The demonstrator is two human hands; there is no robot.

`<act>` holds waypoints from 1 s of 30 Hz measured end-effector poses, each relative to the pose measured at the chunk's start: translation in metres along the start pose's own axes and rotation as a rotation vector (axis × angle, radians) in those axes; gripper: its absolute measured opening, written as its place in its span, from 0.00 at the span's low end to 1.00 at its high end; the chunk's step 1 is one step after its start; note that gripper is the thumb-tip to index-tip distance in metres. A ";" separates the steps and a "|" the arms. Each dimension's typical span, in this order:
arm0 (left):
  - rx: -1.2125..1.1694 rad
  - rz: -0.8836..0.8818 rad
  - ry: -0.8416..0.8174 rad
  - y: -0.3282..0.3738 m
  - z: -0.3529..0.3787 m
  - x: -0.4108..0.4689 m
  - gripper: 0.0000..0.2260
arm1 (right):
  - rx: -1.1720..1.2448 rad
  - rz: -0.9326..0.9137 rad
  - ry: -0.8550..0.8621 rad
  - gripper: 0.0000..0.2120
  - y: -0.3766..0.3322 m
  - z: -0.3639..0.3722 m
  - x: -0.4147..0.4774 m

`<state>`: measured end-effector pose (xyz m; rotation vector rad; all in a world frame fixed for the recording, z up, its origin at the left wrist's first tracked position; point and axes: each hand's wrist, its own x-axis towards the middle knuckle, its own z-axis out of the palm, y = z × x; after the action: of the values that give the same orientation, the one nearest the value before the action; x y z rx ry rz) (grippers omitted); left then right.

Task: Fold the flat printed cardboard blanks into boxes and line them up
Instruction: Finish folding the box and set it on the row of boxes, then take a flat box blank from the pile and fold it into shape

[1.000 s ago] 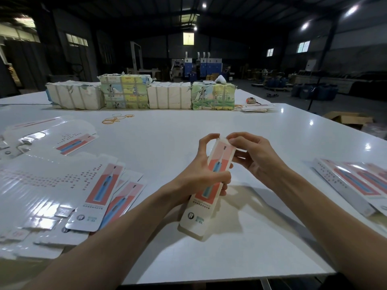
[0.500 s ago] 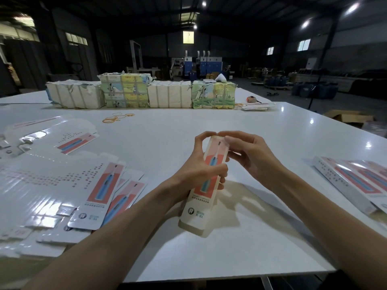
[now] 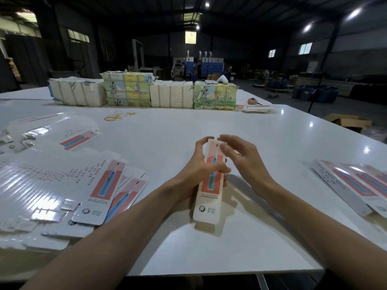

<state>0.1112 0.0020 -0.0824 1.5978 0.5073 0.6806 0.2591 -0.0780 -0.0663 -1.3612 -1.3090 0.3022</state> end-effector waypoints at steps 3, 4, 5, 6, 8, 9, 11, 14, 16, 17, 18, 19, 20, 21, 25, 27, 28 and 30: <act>-0.171 -0.031 0.066 0.003 -0.001 0.000 0.36 | -0.198 -0.091 0.004 0.17 -0.003 0.006 -0.002; -0.263 -0.024 0.091 0.004 -0.001 -0.001 0.34 | -0.271 -0.121 -0.002 0.15 -0.006 0.007 -0.004; -0.358 -0.005 0.106 0.005 -0.002 -0.002 0.30 | -0.354 -0.142 -0.022 0.13 -0.009 0.007 -0.005; -0.445 0.020 0.105 0.006 -0.002 -0.003 0.26 | -0.448 -0.154 -0.056 0.14 -0.013 0.007 -0.007; -0.580 0.032 0.073 0.009 -0.002 -0.005 0.23 | -0.635 -0.177 -0.153 0.20 -0.020 0.008 -0.010; -0.615 0.007 0.053 0.010 -0.002 -0.005 0.25 | -0.701 -0.175 -0.204 0.23 -0.022 0.009 -0.011; -0.602 -0.065 0.022 0.009 -0.003 -0.004 0.35 | -0.767 -0.142 -0.282 0.25 -0.024 0.011 -0.014; -0.545 -0.116 0.025 0.007 -0.001 -0.002 0.44 | -0.760 -0.119 -0.251 0.19 -0.024 0.003 -0.018; -0.422 -0.141 0.022 0.005 0.002 -0.003 0.38 | -0.810 -0.097 -0.190 0.18 -0.022 -0.013 -0.020; -0.348 -0.146 0.016 0.003 0.003 -0.003 0.33 | -0.842 -0.071 -0.151 0.19 -0.020 -0.024 -0.021; -0.285 -0.141 0.004 0.001 0.003 -0.002 0.27 | -0.871 -0.031 -0.113 0.21 -0.018 -0.038 -0.023; -0.232 -0.132 -0.021 -0.001 0.003 -0.001 0.22 | -0.899 0.020 -0.079 0.24 -0.015 -0.053 -0.026; -0.188 -0.120 -0.049 -0.003 0.002 0.000 0.18 | -0.929 0.072 -0.051 0.25 -0.011 -0.068 -0.030; -0.147 -0.106 -0.074 -0.004 0.001 0.000 0.17 | -0.969 0.125 -0.033 0.25 -0.006 -0.084 -0.037; -0.017 -0.026 -0.154 -0.008 0.001 -0.002 0.17 | -1.302 0.291 0.013 0.19 0.015 -0.135 -0.070; 0.018 0.004 -0.166 -0.010 0.000 -0.001 0.18 | -1.377 0.335 0.041 0.19 0.017 -0.153 -0.081; 0.033 0.014 -0.168 -0.011 0.000 0.000 0.20 | -1.389 0.339 0.047 0.20 0.015 -0.161 -0.085; 0.050 0.019 -0.171 -0.013 -0.001 0.001 0.22 | -1.388 0.341 0.050 0.20 0.010 -0.173 -0.092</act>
<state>0.1123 0.0054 -0.0955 1.6929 0.3863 0.5428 0.3706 -0.2398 -0.0674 -2.7164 -1.2127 -0.5504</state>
